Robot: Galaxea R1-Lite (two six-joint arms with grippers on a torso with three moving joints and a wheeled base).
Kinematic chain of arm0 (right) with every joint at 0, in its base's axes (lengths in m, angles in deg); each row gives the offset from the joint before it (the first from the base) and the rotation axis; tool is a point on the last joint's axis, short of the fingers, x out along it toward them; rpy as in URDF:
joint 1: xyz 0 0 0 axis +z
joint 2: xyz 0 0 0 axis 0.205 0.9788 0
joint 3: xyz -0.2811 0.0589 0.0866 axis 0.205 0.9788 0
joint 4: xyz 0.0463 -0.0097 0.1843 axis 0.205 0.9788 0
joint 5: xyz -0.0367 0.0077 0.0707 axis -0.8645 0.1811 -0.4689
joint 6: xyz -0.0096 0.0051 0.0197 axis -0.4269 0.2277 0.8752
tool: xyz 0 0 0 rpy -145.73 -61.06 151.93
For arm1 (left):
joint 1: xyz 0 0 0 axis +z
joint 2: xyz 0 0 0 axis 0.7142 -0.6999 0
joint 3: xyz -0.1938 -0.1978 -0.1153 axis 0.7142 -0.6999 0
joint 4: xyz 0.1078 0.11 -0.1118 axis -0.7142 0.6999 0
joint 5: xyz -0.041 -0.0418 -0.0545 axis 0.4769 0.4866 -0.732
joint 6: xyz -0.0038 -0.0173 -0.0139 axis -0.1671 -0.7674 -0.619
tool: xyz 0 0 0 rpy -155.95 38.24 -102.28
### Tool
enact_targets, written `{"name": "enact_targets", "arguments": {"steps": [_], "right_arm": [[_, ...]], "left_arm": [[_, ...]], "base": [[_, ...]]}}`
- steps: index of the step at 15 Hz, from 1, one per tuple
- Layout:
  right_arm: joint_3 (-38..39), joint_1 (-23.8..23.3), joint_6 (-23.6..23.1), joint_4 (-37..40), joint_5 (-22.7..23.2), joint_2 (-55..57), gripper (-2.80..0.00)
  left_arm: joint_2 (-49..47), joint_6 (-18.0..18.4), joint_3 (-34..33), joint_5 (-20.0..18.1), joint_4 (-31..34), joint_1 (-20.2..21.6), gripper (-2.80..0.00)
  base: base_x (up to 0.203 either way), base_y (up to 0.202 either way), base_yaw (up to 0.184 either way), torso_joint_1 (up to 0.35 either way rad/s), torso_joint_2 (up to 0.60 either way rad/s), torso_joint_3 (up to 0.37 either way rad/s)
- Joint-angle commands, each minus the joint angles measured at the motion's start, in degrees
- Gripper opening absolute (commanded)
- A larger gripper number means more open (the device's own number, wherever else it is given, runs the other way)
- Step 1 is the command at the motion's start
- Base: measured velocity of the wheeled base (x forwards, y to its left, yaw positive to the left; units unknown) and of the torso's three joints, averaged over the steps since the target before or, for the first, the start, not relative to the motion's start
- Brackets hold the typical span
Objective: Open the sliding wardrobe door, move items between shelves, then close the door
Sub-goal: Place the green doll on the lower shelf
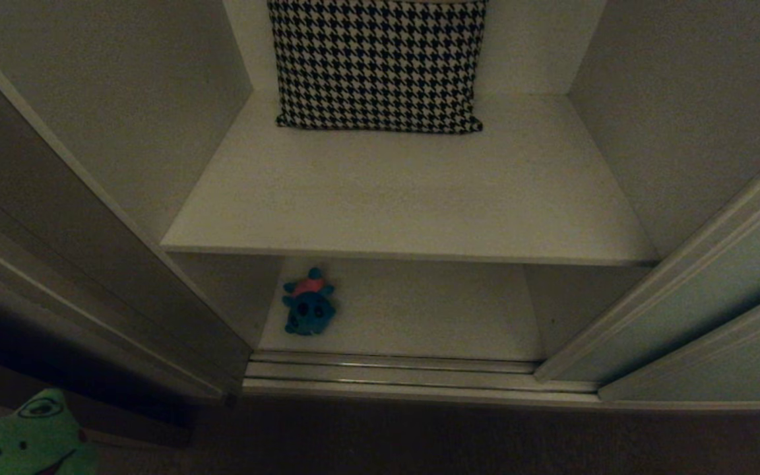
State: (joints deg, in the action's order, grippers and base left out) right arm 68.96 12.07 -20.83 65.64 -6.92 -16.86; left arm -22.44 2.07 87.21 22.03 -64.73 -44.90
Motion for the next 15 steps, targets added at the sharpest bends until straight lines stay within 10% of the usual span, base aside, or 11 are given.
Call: {"name": "enact_targets", "arguments": {"steps": [1,9,15], "right_arm": [[0.0,0.0,0.0,0.0,0.0,-0.1,-2.8],[0.0,0.0,0.0,0.0,0.0,-0.2,-2.8],[0.0,0.0,0.0,-0.1,0.0,-0.1,-2.8]], "left_arm": [[-0.2,0.0,-0.1,-0.1,0.2,0.0,-2.8],[-0.3,0.3,-0.1,-0.1,0.2,0.0,-2.8],[-0.2,-0.3,-0.1,-0.1,0.2,0.0,-2.8]], "base": [[0.0,0.0,0.0,0.0,0.0,0.0],[0.0,0.0,0.0,0.0,0.0,0.0],[-0.187,0.0,0.001,0.003,0.0,0.002]]}}
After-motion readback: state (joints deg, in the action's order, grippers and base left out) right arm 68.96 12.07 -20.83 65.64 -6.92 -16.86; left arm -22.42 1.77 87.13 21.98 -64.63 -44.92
